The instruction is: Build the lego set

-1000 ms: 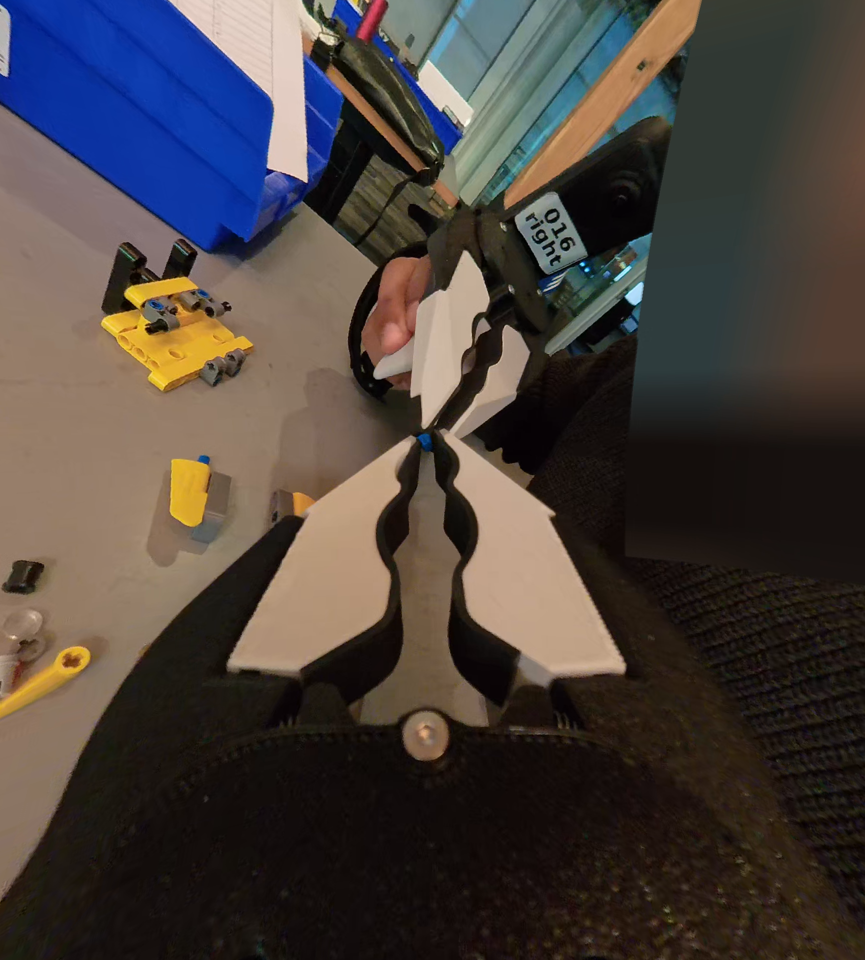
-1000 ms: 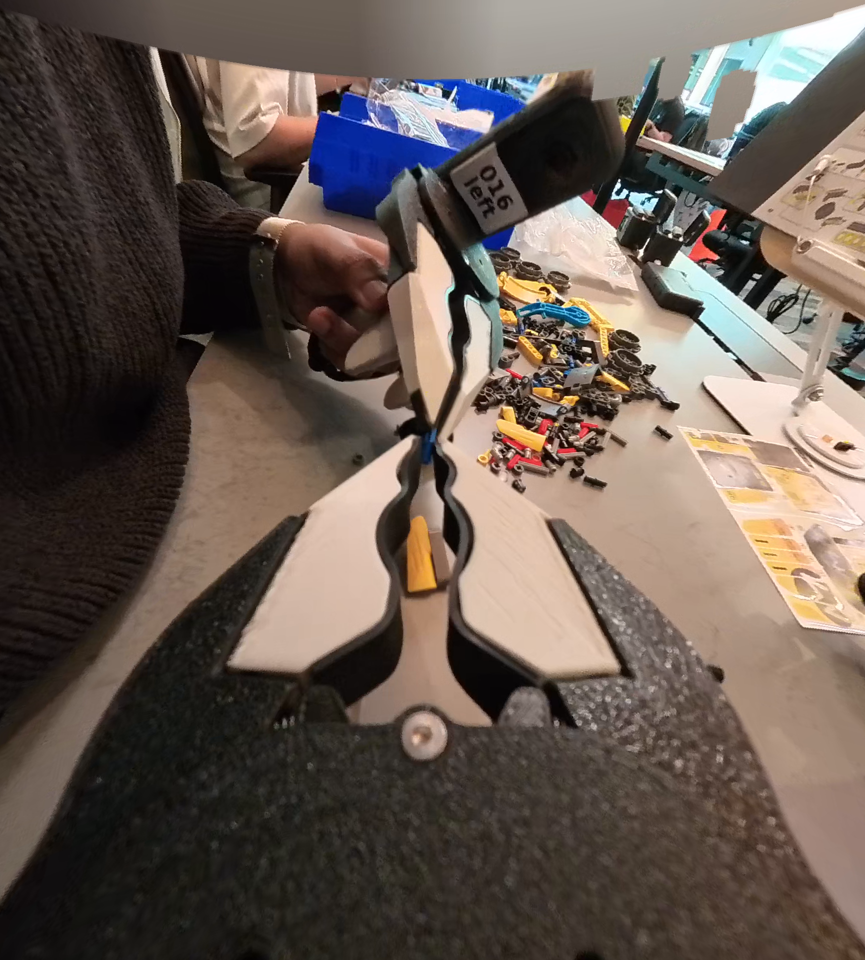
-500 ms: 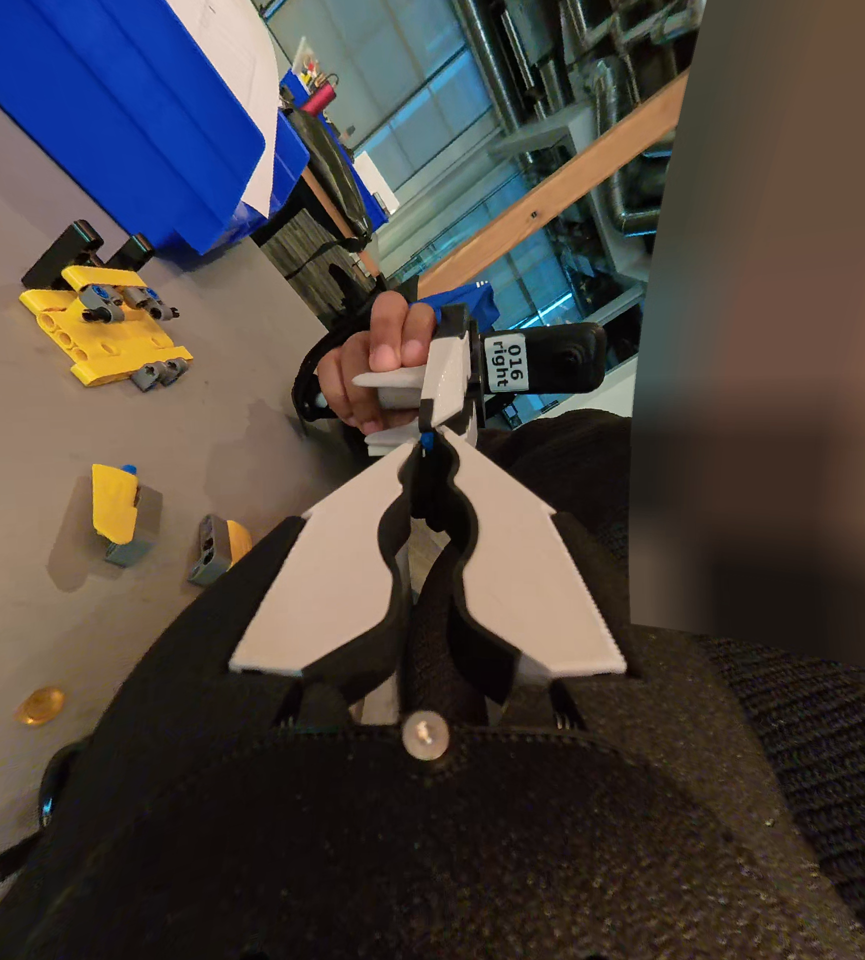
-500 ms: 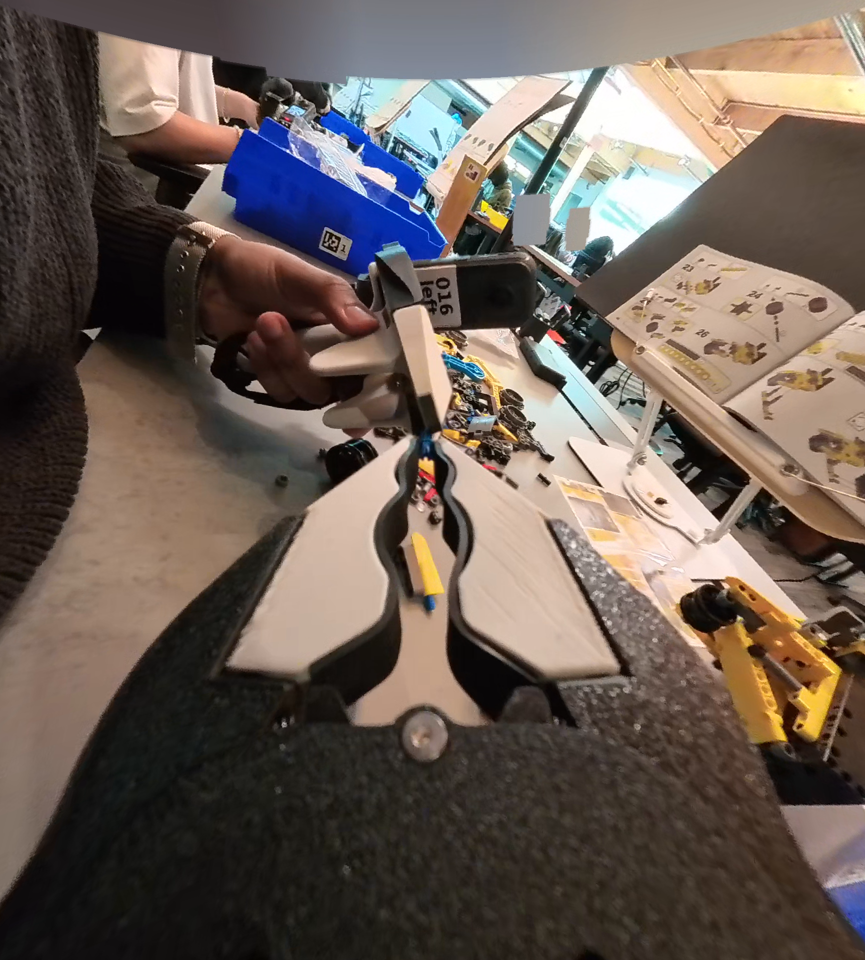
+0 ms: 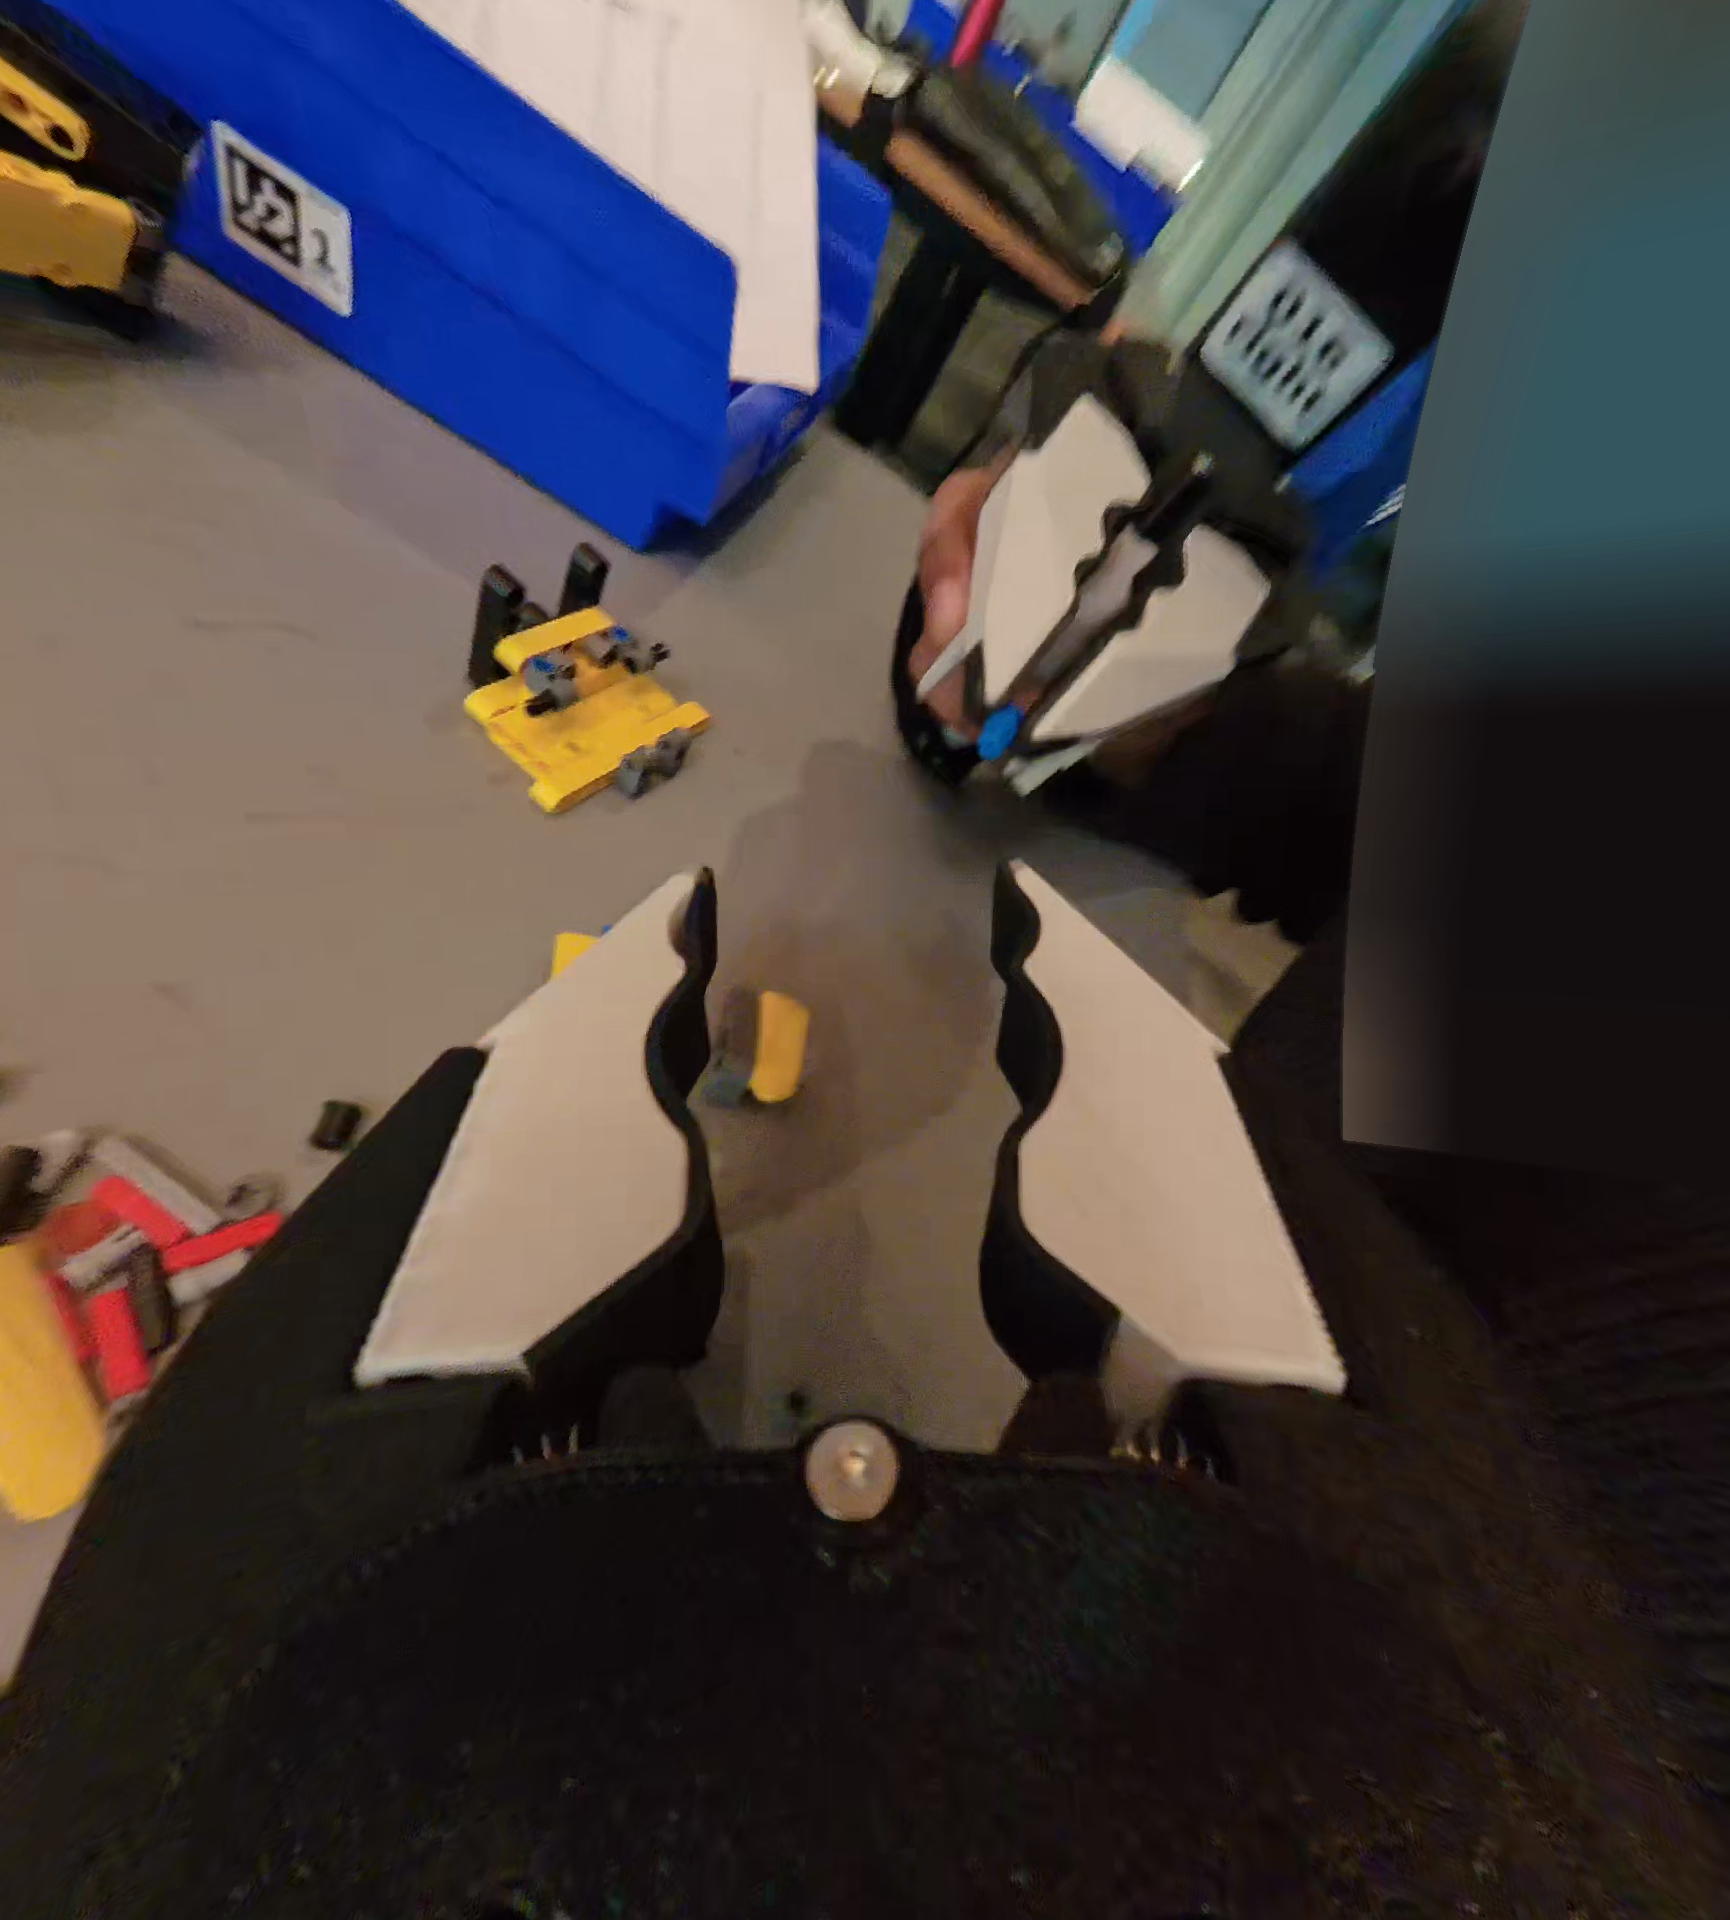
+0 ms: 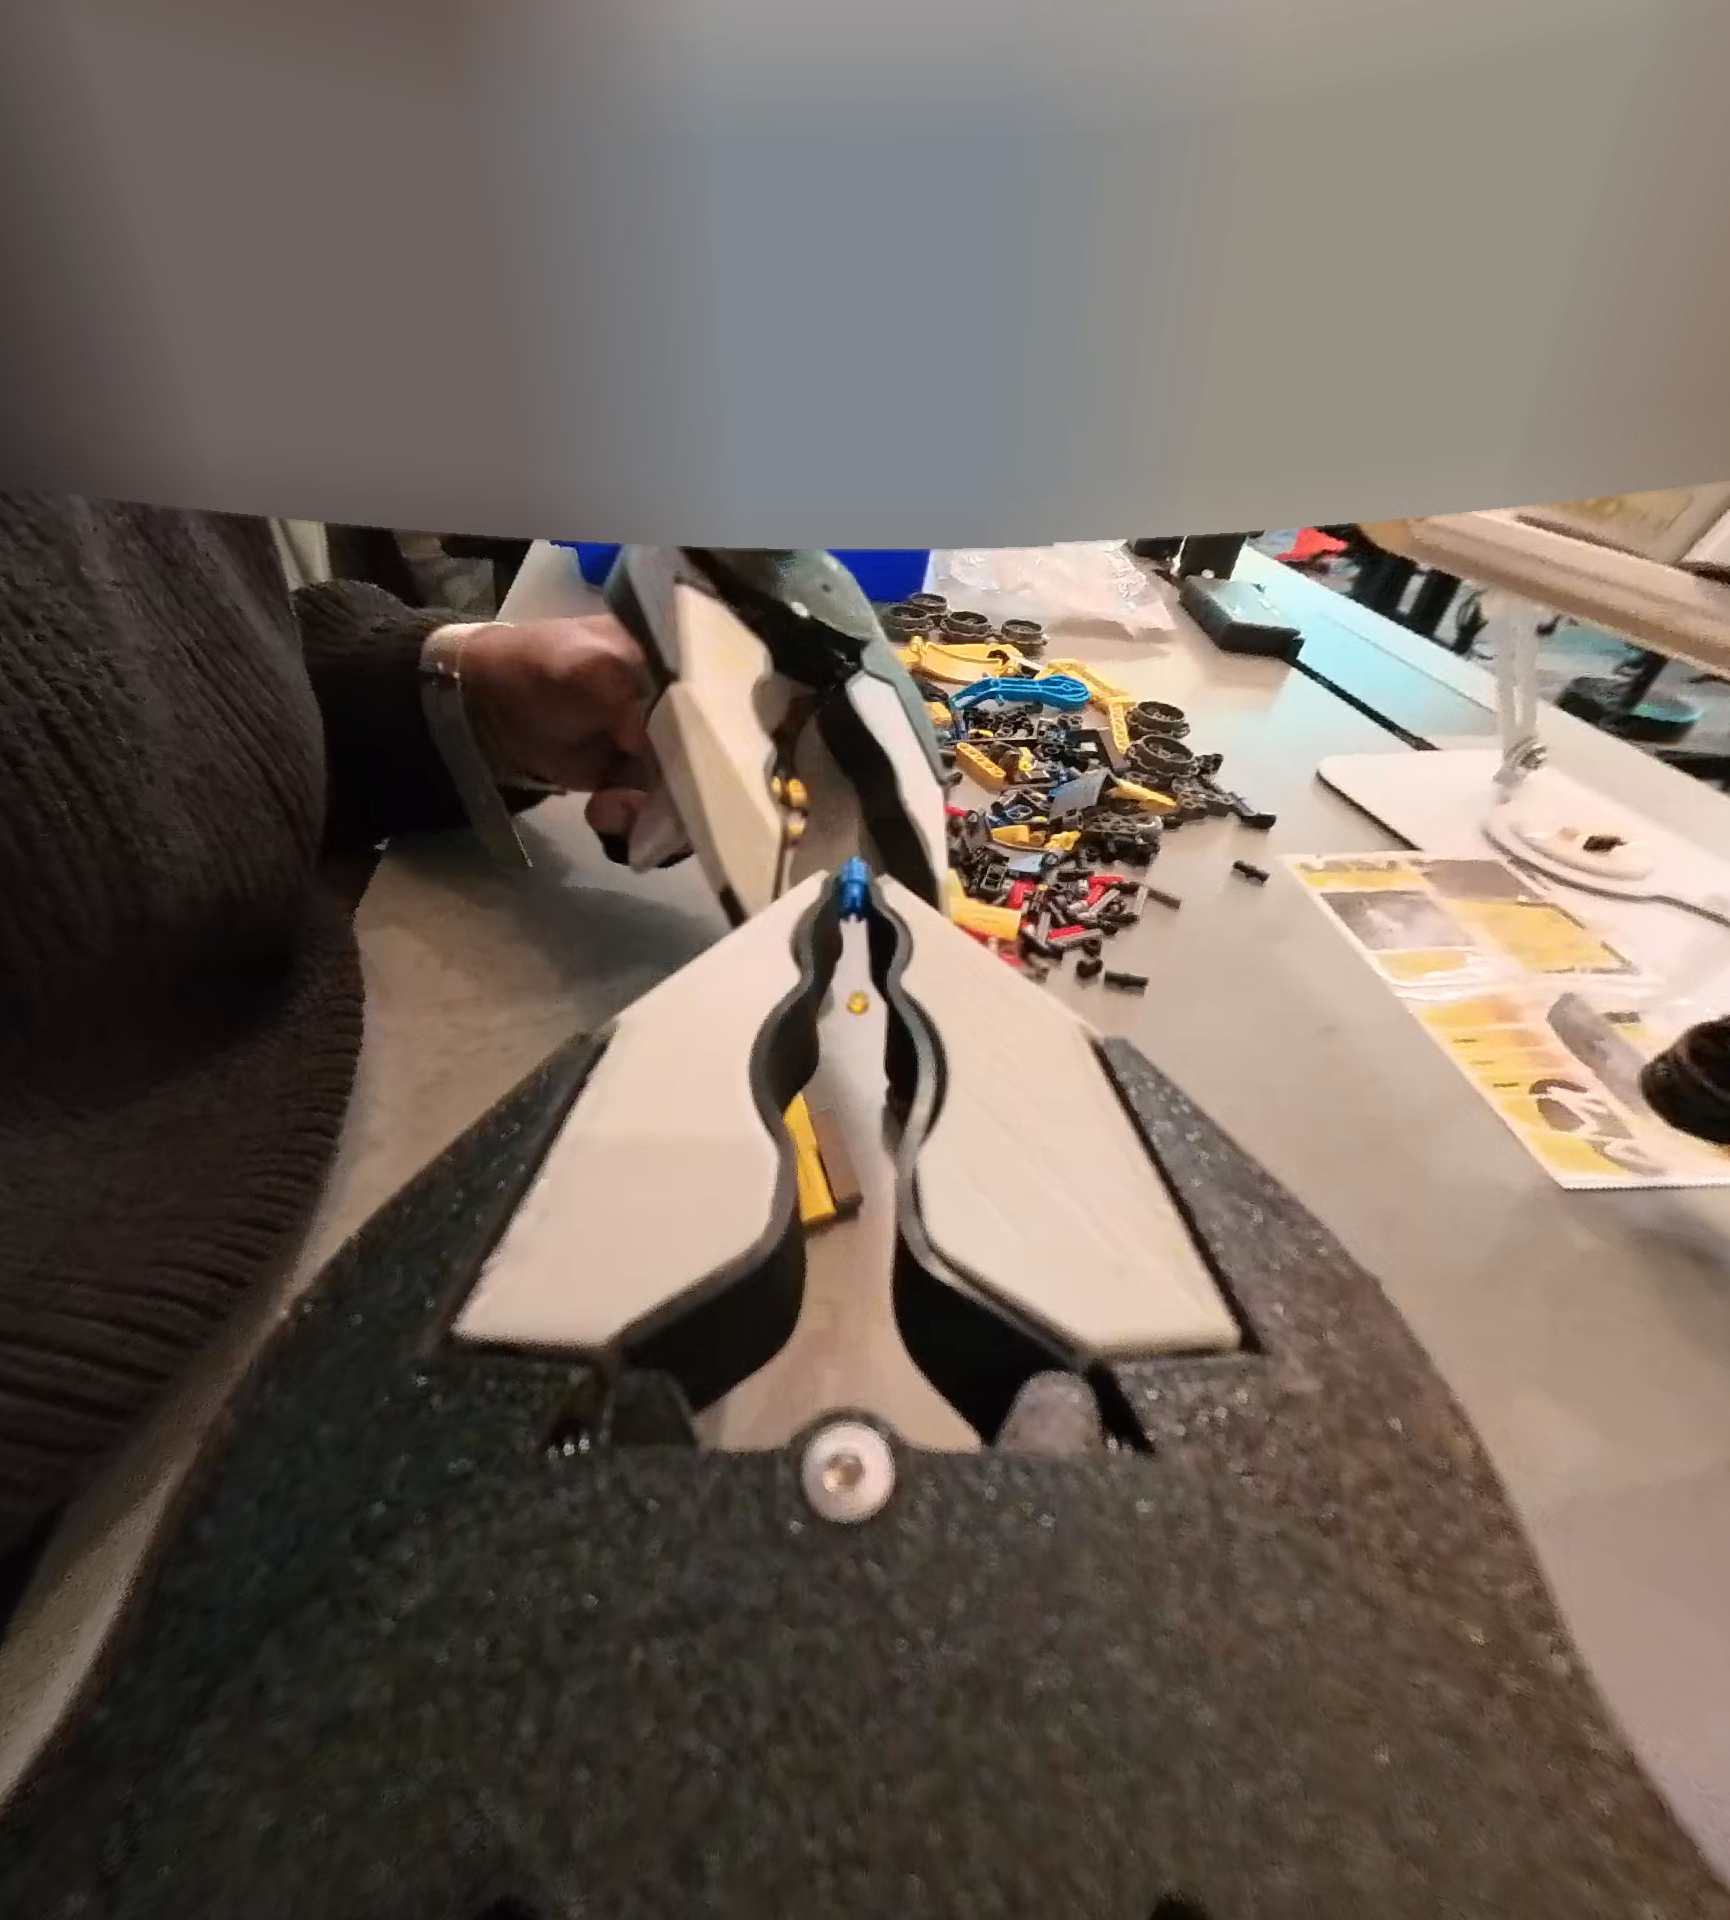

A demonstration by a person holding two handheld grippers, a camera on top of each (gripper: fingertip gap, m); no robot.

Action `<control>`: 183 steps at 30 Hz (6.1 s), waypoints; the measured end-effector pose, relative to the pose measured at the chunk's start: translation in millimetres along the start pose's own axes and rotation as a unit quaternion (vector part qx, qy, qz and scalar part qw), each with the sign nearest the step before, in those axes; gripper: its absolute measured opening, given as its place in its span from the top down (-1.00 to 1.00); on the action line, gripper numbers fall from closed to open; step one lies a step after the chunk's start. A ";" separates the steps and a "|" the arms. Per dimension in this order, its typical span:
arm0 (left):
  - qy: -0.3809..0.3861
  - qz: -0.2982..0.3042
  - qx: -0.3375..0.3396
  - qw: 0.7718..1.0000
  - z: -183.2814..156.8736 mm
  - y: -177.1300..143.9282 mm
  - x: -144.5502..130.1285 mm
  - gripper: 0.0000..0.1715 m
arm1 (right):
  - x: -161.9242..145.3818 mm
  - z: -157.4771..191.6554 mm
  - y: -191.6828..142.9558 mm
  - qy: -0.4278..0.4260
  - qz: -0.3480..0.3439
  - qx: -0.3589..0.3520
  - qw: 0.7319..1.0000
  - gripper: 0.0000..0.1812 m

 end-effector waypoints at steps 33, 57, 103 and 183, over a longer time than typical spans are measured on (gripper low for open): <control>0.137 0.074 0.066 0.986 6.6 18.0 -22.3 0.78 | -28.1 -26.6 -4.0 0.144 0.073 -0.006 0.987 0.96; 0.117 -0.039 -0.072 0.990 -27.0 0.4 0.9 0.78 | -17.9 12.8 -4.8 0.193 0.067 0.125 0.971 0.96; 0.163 0.040 -0.059 0.984 -25.5 6.1 -23.4 0.78 | -41.3 20.8 -2.3 0.138 0.145 0.114 0.973 0.96; 0.100 0.028 -0.113 0.988 -35.8 9.1 -23.8 0.80 | -41.8 29.8 -5.7 0.141 0.139 0.141 0.970 0.97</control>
Point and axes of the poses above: each gripper's, where its closed fingertips meet, y out along the fingers, x out of its top, z = x × y across the jaws, the point moved 1 cm from there along -y, back along the fingers, and after that the axes turned 7 degrees about y, right-handed, at the moved point
